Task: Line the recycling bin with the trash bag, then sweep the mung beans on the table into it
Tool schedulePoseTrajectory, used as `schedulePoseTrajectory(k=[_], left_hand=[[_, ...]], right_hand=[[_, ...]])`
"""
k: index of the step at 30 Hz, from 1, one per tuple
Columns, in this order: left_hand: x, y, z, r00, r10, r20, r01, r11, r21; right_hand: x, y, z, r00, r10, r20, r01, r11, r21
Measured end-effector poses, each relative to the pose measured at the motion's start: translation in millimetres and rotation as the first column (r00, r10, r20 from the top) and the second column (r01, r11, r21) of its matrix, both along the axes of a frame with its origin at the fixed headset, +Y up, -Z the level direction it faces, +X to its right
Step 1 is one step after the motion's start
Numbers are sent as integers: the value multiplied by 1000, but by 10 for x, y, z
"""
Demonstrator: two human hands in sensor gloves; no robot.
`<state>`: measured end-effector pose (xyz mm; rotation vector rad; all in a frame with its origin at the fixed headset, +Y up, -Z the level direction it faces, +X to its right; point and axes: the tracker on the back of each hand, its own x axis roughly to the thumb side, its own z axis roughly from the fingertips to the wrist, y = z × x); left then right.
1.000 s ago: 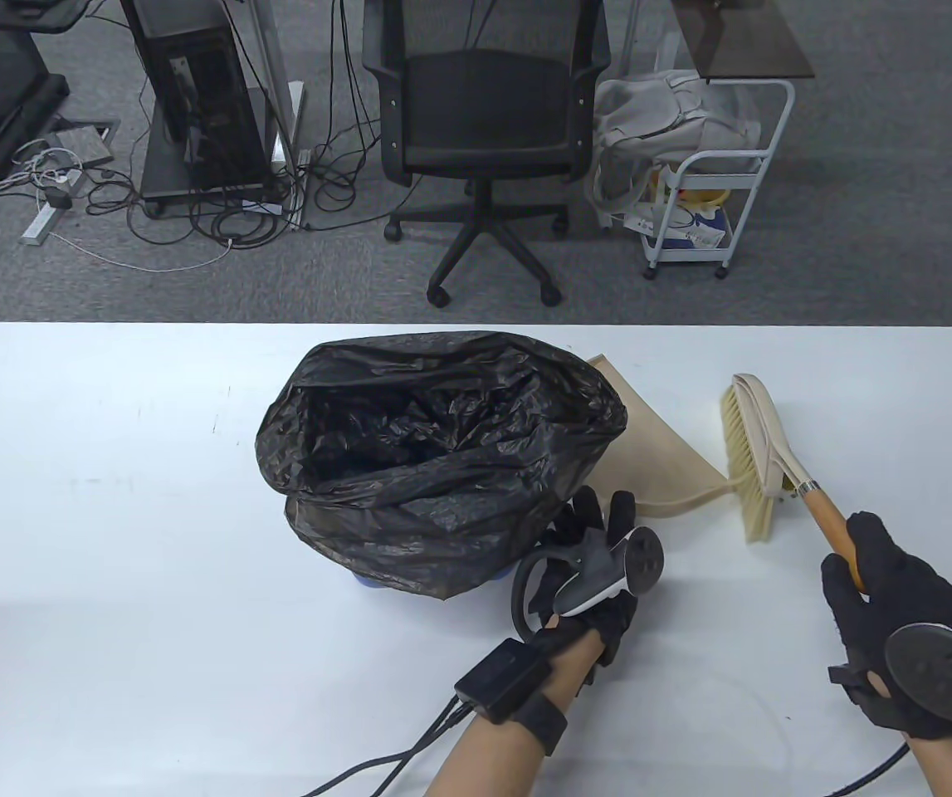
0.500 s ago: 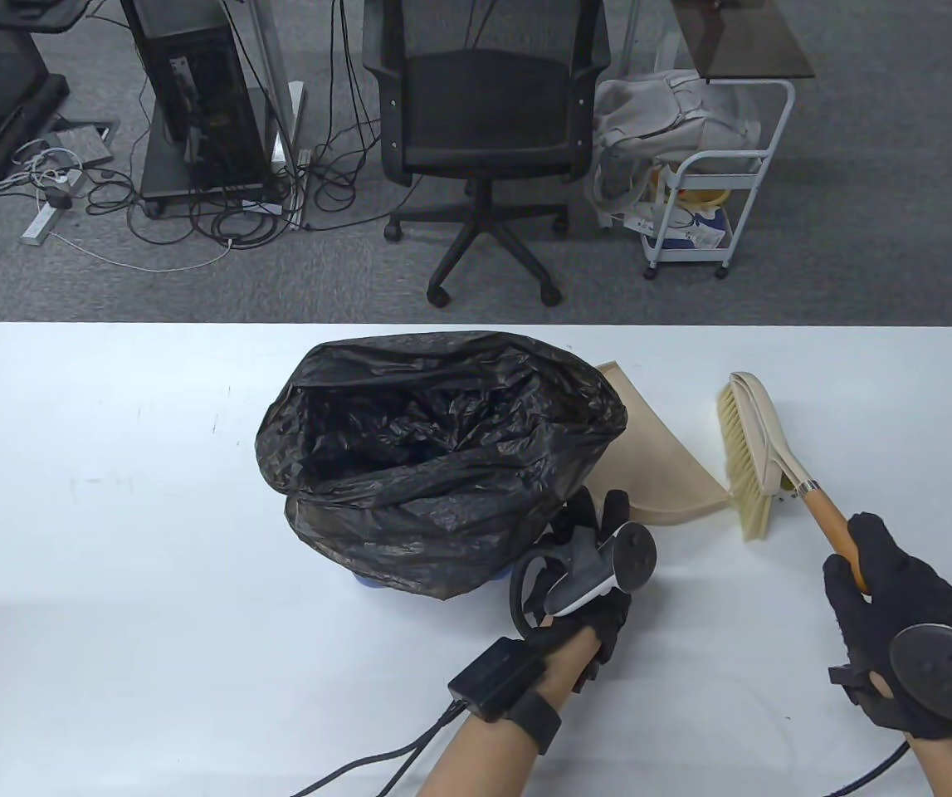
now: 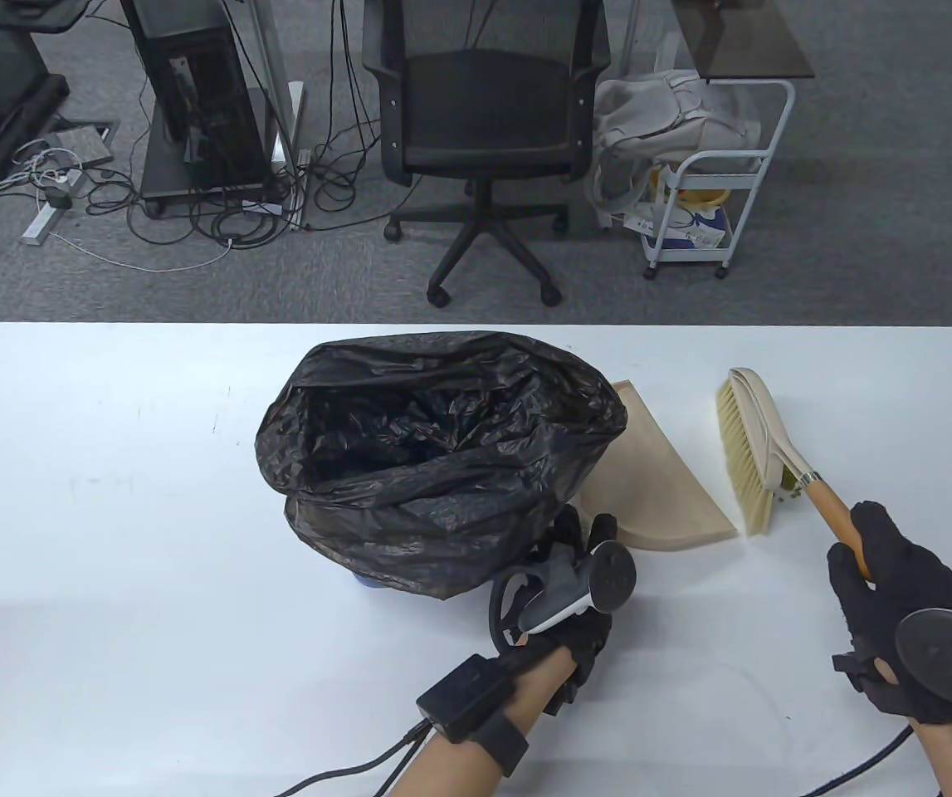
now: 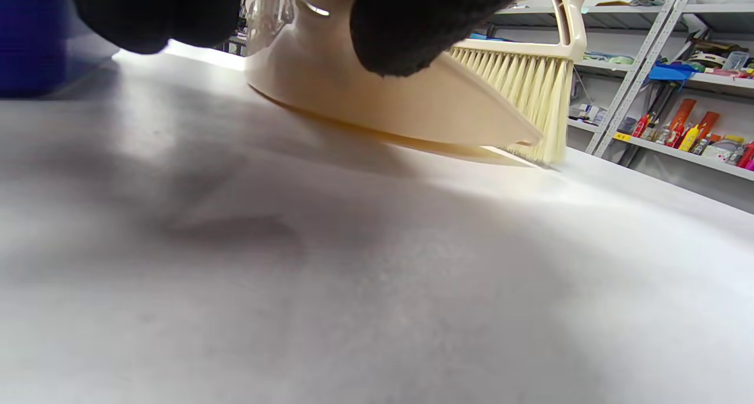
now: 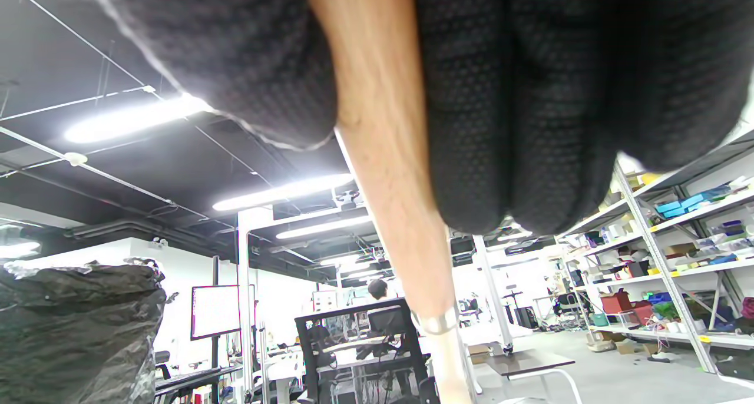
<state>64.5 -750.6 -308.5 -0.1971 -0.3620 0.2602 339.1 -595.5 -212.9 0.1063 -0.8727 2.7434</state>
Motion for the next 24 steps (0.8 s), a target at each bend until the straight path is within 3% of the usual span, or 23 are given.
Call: schedulePoseTrajectory(k=[10,20,24], left_hand=[[-67,101,85,995,84,56,-84,996,-6],[-202,452,479,982,61,179,-68,997,36],[-297,505,600,977,91,191,-99,995,33]], right_hand=[[-9,-52,-17,999,30,16,-30,999,15],[61,-157,-12,997,56,46,-58,997,51],[68,-76,-13,996,62,62,-67,995,78]])
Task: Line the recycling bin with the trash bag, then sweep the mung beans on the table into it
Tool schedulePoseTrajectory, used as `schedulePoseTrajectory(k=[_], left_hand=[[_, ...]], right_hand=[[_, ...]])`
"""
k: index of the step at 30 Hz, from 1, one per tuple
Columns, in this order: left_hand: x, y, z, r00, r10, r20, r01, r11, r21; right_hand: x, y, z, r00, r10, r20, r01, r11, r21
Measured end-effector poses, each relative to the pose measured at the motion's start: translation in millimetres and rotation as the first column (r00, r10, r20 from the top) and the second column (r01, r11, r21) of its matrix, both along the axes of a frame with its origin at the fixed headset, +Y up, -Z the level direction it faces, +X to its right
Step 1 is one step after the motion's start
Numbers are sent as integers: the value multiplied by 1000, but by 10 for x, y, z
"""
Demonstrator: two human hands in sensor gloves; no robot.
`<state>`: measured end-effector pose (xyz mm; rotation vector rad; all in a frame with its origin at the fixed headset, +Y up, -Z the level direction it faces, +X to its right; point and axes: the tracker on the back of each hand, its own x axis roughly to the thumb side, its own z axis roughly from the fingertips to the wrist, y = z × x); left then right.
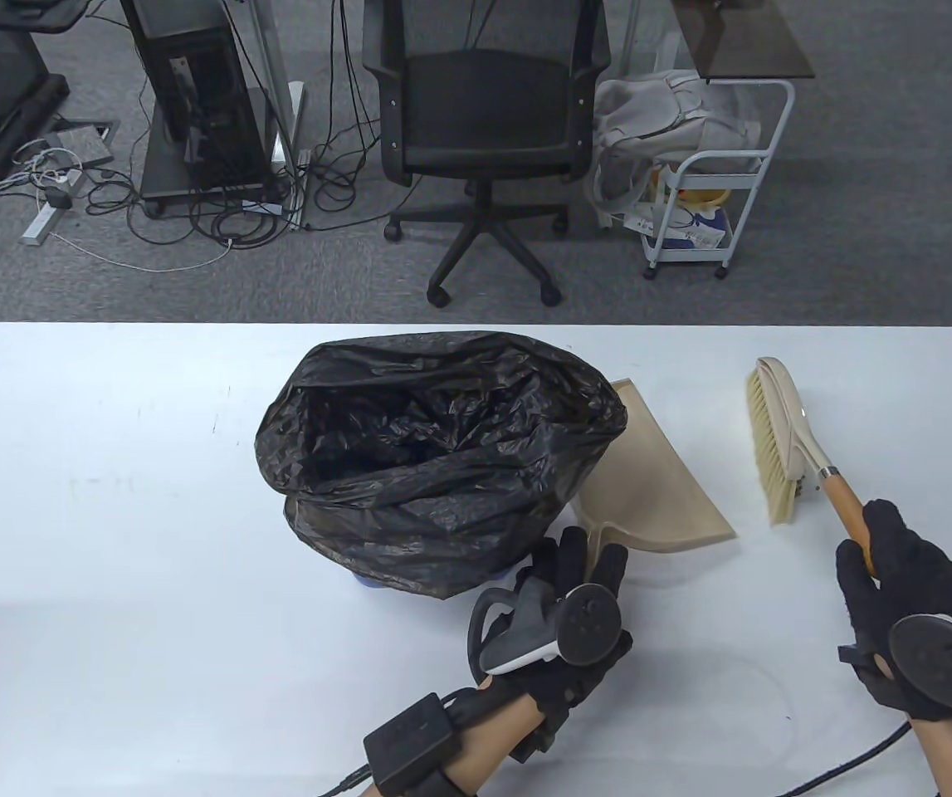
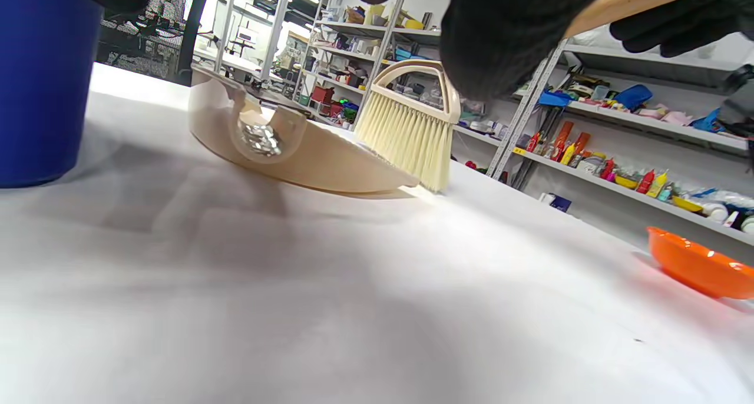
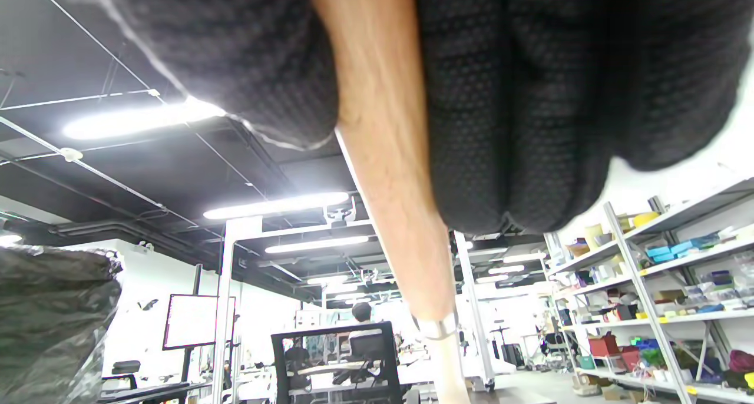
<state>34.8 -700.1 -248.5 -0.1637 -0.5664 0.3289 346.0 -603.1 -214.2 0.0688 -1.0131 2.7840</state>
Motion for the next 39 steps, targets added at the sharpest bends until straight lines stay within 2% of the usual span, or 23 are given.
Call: schedulePoseTrajectory(k=[7,11,15,19,29,34,39], left_hand=[[-121,-6,95,1000,-5,-14,5,1000,27],[-168,-9,107,1000,-6,-20,7,999,44],[-219,-2,117,1000,2,-29,-1,999,53],[-265,5,129,999,0,-39,3,998,70],[-272,-4,137,999,4,-40,-1,998,69],[-253,-10,156,1000,9,-29,-7,998,63],[-240,-11,167,1000,9,-23,-8,998,63]], right_hand=[[-27,294,30,995,72,66,-73,997,5],[-41,239,-20,979,164,122,-162,987,-21],[-18,88,-101,971,174,165,-163,984,-76],[-50,-13,-133,982,119,147,-106,990,-90],[-312,-40,-180,987,136,83,-131,989,-63],[-389,39,-156,983,171,67,-169,985,-36],[-477,200,13,981,192,22,-192,981,26]])
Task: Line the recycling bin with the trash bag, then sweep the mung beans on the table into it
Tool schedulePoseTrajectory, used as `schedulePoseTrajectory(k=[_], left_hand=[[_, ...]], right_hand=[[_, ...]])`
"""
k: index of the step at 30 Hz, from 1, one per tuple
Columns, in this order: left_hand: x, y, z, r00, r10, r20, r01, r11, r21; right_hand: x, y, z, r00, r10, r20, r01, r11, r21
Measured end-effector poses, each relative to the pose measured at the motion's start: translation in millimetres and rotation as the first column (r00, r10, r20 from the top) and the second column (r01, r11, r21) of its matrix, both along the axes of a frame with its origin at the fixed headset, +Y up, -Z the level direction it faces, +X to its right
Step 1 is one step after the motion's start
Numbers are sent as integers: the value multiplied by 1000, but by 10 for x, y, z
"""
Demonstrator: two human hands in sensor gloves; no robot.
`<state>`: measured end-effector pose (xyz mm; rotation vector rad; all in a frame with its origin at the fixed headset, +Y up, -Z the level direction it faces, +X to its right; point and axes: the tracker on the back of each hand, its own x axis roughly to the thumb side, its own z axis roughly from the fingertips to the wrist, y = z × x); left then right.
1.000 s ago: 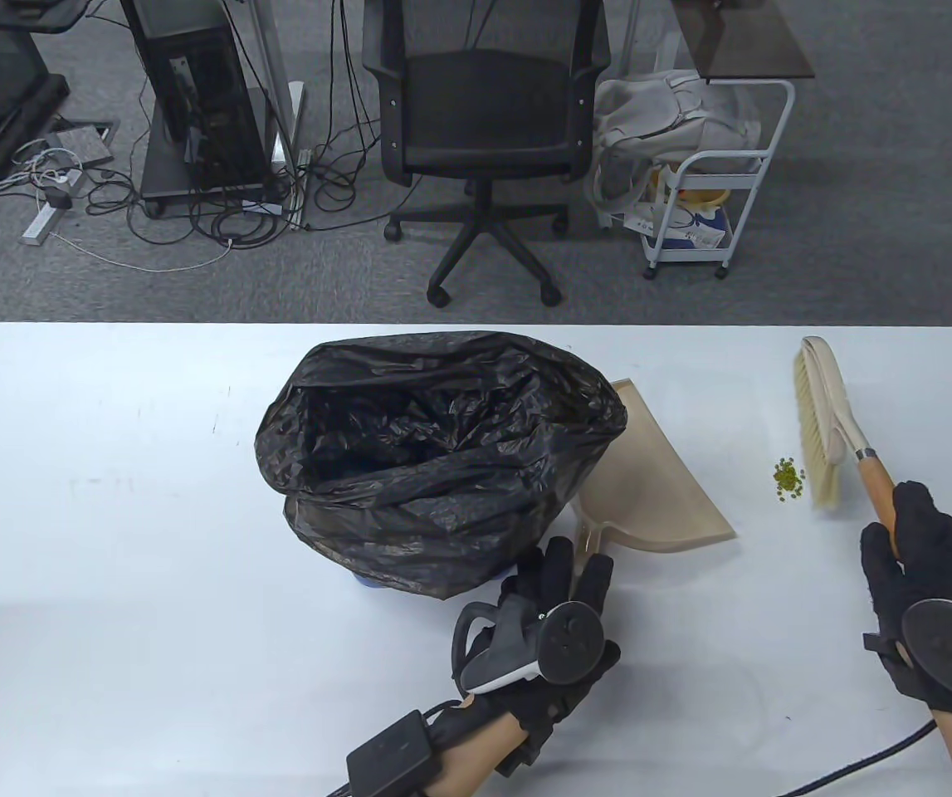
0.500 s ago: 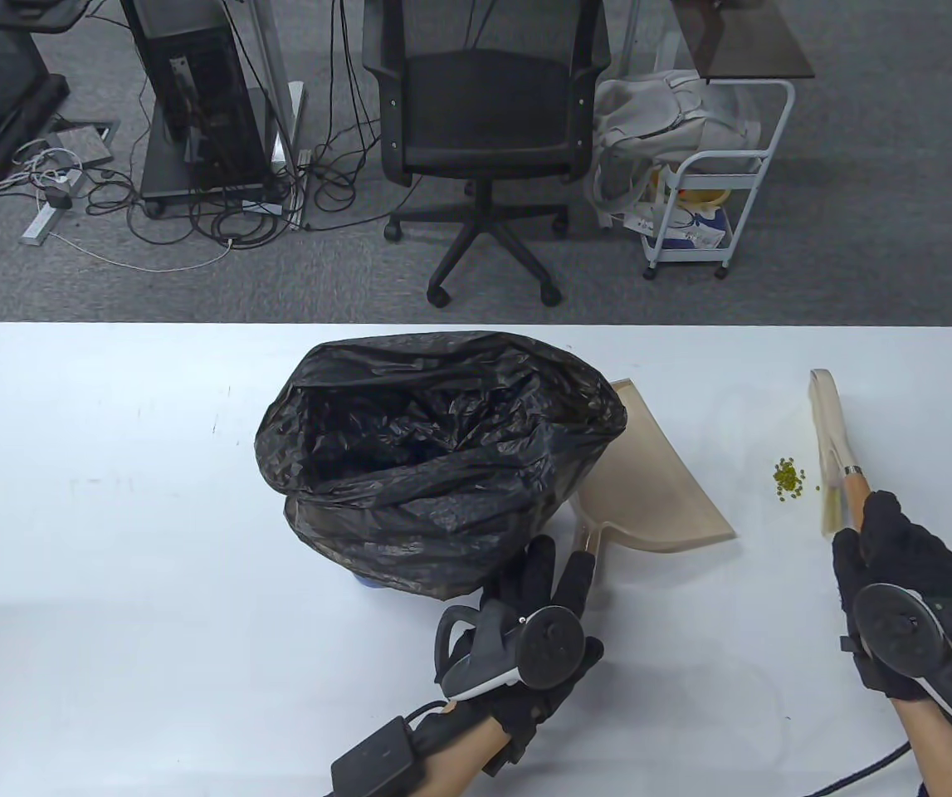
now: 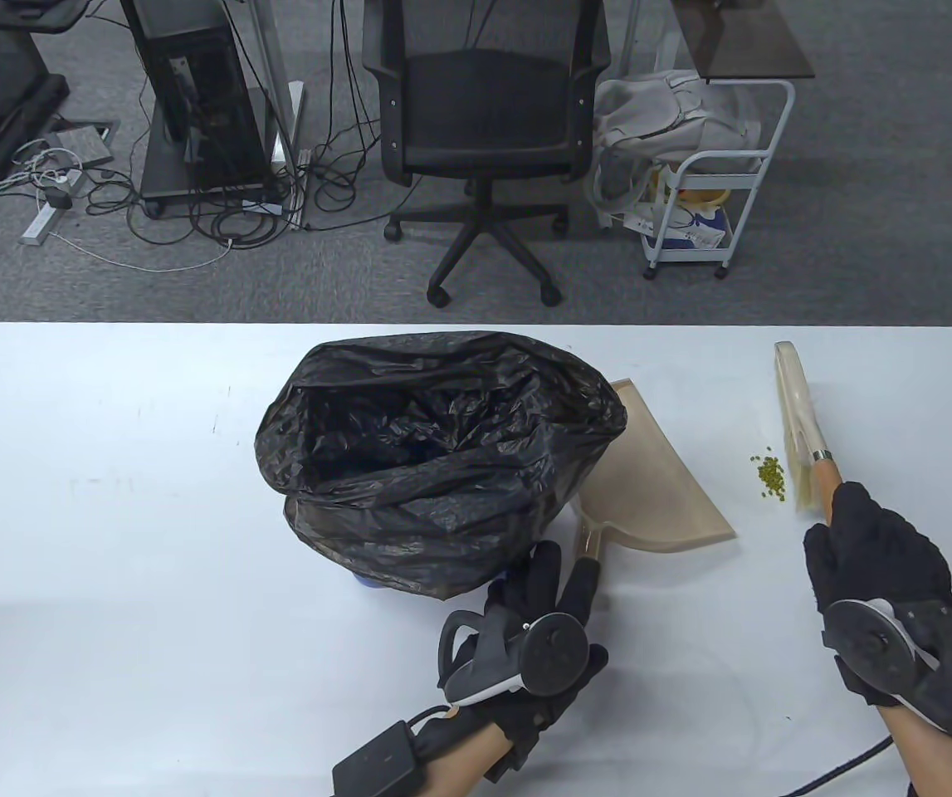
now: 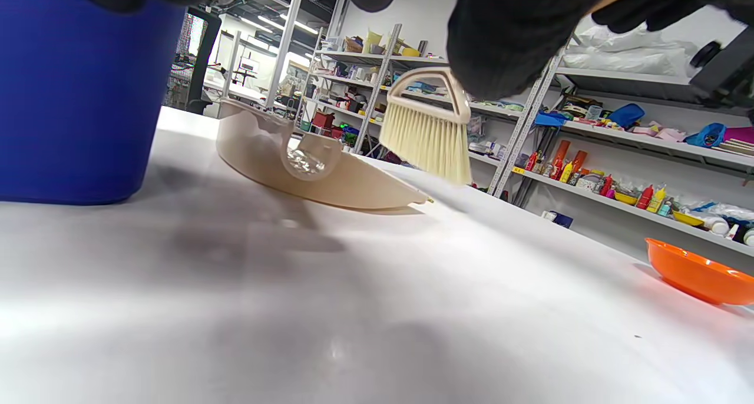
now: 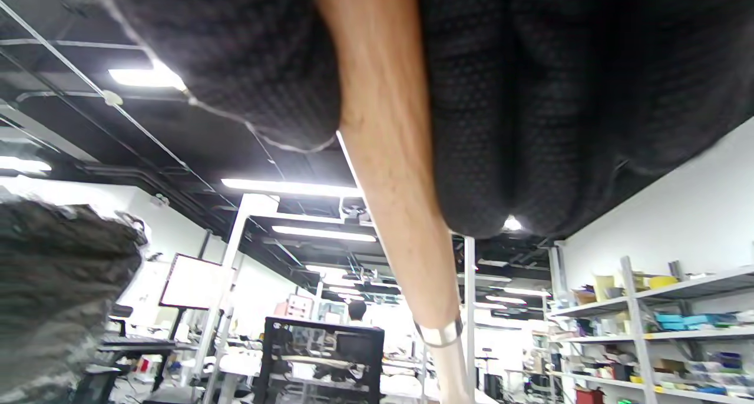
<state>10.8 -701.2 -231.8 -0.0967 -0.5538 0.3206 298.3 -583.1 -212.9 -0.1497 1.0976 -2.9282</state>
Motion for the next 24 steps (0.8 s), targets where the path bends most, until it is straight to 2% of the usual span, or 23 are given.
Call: schedulePoseTrajectory(k=[5,10,24], left_hand=[[4,-5,4,1000,1,0,-1,1000,-9],[-2,-13,7,1000,4,-1,-4,1000,-22],[-2,-17,5,1000,-6,-1,6,999,-37]], right_hand=[[-114,-13,50,993,-60,-97,58,998,-32],[-135,-129,-13,985,-124,-120,113,989,-94],[148,-228,-22,994,-109,-25,107,992,-66]])
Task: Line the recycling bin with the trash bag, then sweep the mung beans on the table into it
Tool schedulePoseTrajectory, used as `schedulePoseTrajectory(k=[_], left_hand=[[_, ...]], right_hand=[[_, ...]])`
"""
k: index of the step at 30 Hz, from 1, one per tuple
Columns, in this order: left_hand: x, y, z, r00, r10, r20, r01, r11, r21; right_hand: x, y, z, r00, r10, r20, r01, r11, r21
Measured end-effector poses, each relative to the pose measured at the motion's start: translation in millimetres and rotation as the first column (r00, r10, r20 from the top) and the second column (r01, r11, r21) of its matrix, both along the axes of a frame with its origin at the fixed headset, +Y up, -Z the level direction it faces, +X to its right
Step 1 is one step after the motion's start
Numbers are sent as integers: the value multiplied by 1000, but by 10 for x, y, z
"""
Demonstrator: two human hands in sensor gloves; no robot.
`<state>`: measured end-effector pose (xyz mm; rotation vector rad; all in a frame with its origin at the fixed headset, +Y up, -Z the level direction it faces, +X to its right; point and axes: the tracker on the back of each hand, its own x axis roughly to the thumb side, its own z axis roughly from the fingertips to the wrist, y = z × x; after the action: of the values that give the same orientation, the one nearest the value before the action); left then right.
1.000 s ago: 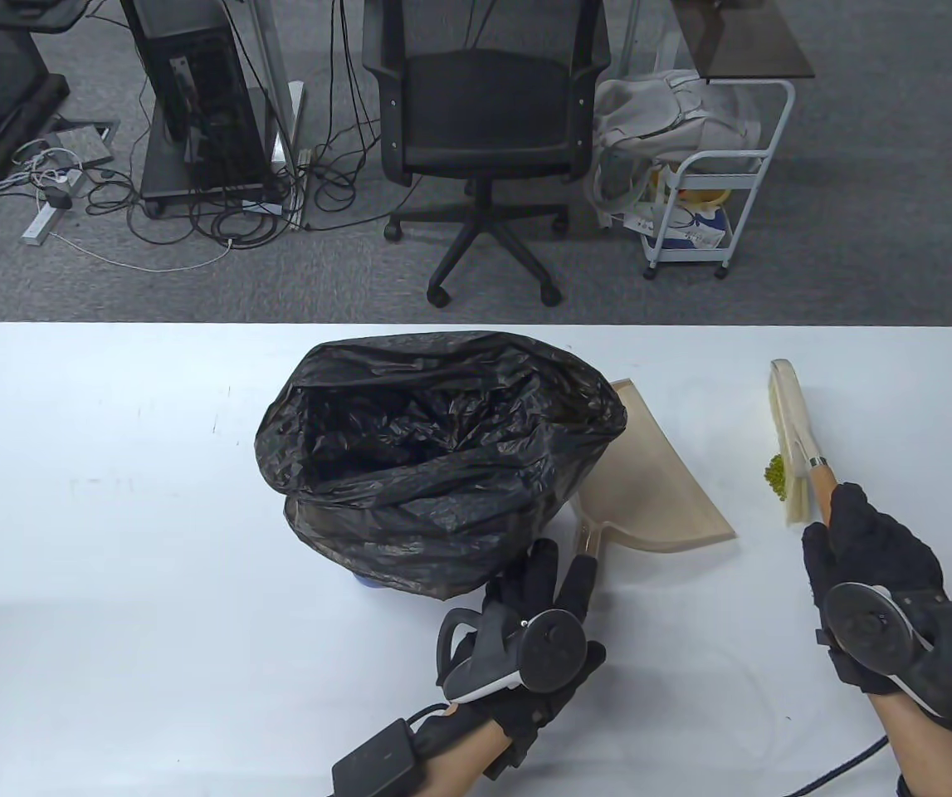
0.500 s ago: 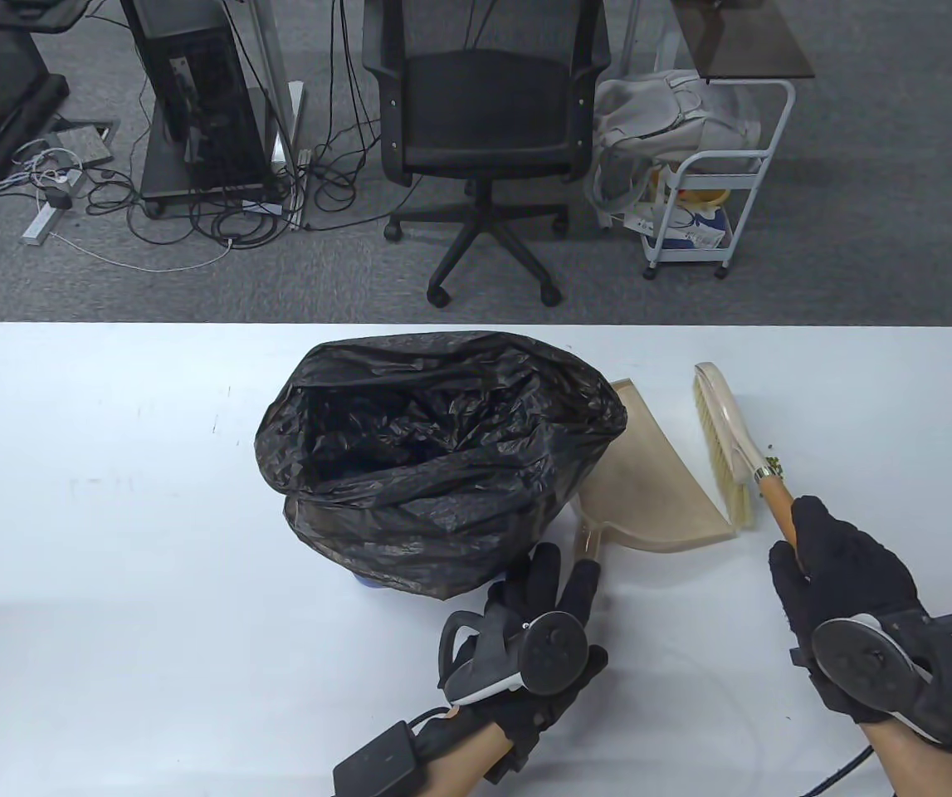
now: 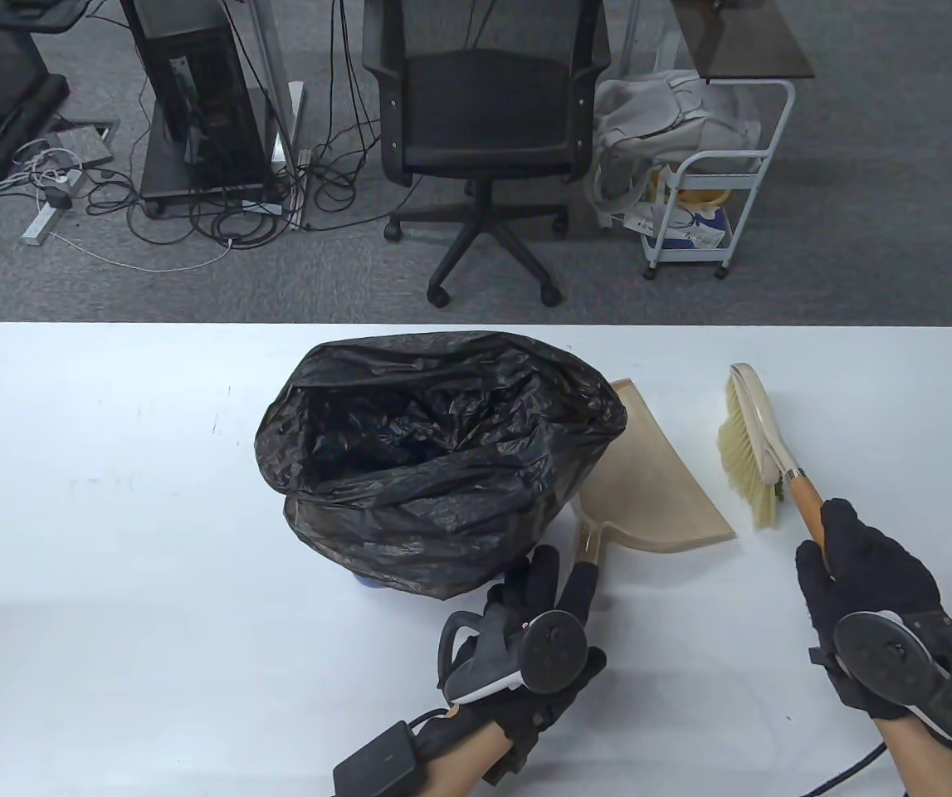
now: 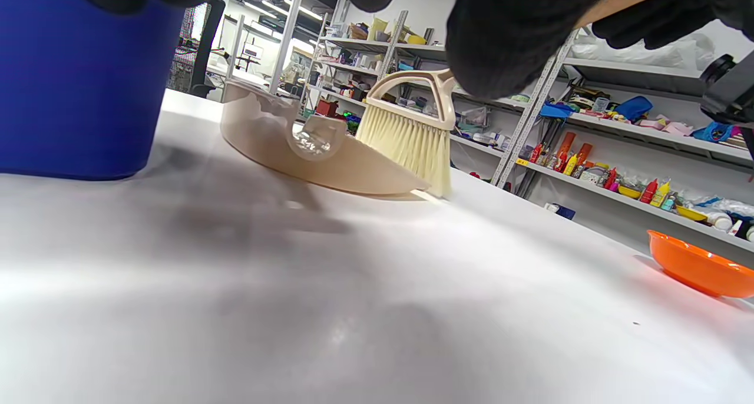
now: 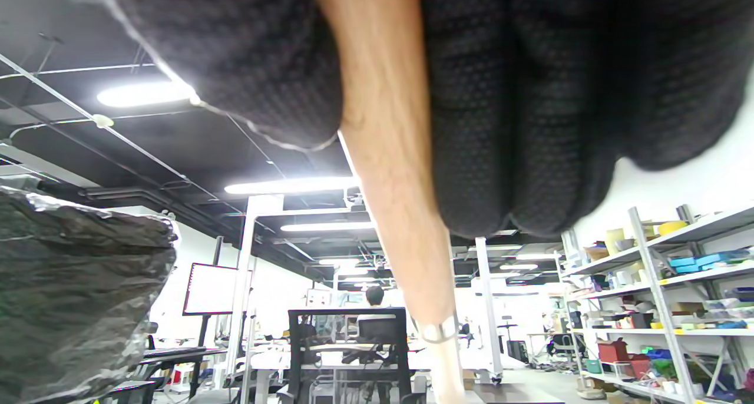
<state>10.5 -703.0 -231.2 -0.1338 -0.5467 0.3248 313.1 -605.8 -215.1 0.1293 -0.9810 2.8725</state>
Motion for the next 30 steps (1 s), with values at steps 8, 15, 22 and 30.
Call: schedulePoseTrajectory(k=[8,15,22,30], left_hand=[[9,-9,0,1000,-2,7,2,1000,-6],[23,-13,7,1000,-4,9,5,1000,-4],[30,-21,8,1000,-6,10,6,1000,-5],[30,-23,9,1000,-8,9,8,1000,-7]], right_hand=[[158,122,130,998,-2,61,-2,998,64],[236,73,61,990,57,133,-60,998,23],[156,-45,-44,993,38,112,-38,999,-7],[-15,-33,-154,995,62,80,-62,998,-8]])
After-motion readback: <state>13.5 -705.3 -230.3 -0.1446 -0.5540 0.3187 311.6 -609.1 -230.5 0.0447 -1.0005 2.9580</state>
